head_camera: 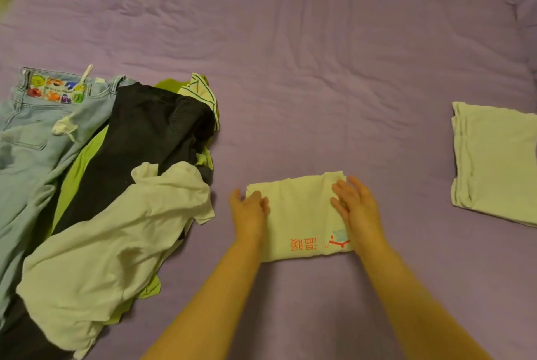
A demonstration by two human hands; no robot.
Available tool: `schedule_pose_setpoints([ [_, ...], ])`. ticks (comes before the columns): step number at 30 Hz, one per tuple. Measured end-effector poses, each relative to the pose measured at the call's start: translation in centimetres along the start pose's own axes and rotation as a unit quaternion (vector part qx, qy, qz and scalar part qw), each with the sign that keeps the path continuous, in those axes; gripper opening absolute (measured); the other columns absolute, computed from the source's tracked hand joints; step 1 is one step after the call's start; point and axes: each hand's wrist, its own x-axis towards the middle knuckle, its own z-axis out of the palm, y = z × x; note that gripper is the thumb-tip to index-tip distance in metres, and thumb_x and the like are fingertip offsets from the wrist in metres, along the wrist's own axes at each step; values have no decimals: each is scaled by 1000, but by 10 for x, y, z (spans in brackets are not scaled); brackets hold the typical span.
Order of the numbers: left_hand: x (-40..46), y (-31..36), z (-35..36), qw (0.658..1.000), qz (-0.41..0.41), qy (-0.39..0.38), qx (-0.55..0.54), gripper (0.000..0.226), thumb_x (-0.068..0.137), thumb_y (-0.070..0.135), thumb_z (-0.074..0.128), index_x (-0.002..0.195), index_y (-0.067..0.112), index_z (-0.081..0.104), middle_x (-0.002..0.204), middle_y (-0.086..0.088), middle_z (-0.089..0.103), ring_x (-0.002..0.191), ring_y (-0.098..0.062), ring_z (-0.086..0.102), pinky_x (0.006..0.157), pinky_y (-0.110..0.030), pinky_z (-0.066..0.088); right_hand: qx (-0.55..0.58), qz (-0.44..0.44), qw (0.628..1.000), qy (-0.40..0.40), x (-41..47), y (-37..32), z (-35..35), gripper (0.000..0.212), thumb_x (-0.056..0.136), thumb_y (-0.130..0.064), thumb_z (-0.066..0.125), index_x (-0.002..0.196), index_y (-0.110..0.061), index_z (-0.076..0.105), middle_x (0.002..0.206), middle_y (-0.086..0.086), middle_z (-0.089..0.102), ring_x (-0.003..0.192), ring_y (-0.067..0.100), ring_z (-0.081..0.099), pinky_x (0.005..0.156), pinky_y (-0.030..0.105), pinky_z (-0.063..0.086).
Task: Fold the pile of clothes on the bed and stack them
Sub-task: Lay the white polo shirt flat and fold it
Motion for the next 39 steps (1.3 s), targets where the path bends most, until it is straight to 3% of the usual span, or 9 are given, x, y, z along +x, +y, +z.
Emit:
schedule_pose_setpoints([
  [3, -14, -29, -6, 910, 292, -63, 288, 48, 101, 27, 36, 147, 19, 29, 148, 8, 31, 130, 10, 31, 114, -24, 26, -327, -135, 934, -45, -5, 31, 4, 47, 100, -28, 42, 146, -27, 30, 150, -4, 36, 135, 18, 39, 106, 25, 30],
  [6, -8, -59, -7, 639, 459, -157, 597, 53, 93, 38, 34, 139, 16, 48, 149, -5, 39, 137, -24, 37, 113, -46, 16, -673, -233, 689, -133, 2, 47, 16, 61, 91, -53, -13, 145, -27, 0, 157, -2, 3, 147, 28, 1, 118, 38, 1],
  [8, 6, -65, -5, 545, 463, -138, 685, 57, 93, 48, 29, 139, 20, 48, 149, -4, 39, 137, -31, 37, 108, -54, 15, -753, -264, 592, -114, 15, 46, 20, 81, 87, -54, -24, 146, -22, 21, 155, 9, 20, 142, 37, 16, 113, 55, 14],
  [10, 24, -67, -7, 539, 438, -127, 708, 61, 94, 56, 25, 143, 24, 40, 152, -4, 33, 140, -32, 31, 108, -56, 13, -770, -256, 572, -114, 31, 47, 18, 75, 97, -52, -6, 138, -19, 46, 144, 13, 45, 131, 40, 41, 101, 63, 31],
  [16, 61, -71, -3, 540, 380, -136, 739, 67, 92, 65, 23, 145, 28, 38, 153, -9, 31, 142, -34, 24, 106, -64, 12, -806, -215, 537, -129, 64, 54, 11, 68, 96, -58, 3, 142, -26, 41, 148, 10, 40, 135, 40, 37, 97, 74, 29],
  [22, 52, -55, -7, 529, 374, -162, 745, 67, 91, 63, 23, 145, 26, 38, 152, -11, 32, 140, -35, 29, 107, -62, 7, -853, -203, 446, -178, 92, 20, 26, 78, 89, -70, 21, 148, -34, -14, 159, 10, -12, 147, 31, -9, 112, 59, -8],
  [27, 47, -57, -20, 582, 282, -121, 753, 82, 89, 71, 16, 144, 23, -22, 154, -6, -25, 138, -33, -28, 110, -59, -15, -845, -198, 443, -226, 81, 6, 28, 73, 95, -55, 38, 152, -29, -1, 160, 8, 3, 143, 29, 19, 109, 43, 25],
  [30, 32, -57, -26, 607, 234, -112, 751, 86, 91, 67, 24, 142, 23, -29, 154, -8, -31, 143, -34, -23, 114, -57, -4, -819, -163, 501, -225, 71, 4, 28, 72, 90, -52, 51, 149, -33, 14, 147, 7, 35, 125, 30, 46, 97, 38, 39],
  [39, -32, -73, 5, 828, 143, -31, 542, 87, 93, 52, 48, 152, 13, -2, 160, -13, 0, 147, -30, 6, 117, -45, 14, -405, 39, 886, -224, 31, 11, -63, 31, 83, -33, 71, 109, -42, 56, 106, -16, 62, 91, 1, 56, 70, 17, 42],
])
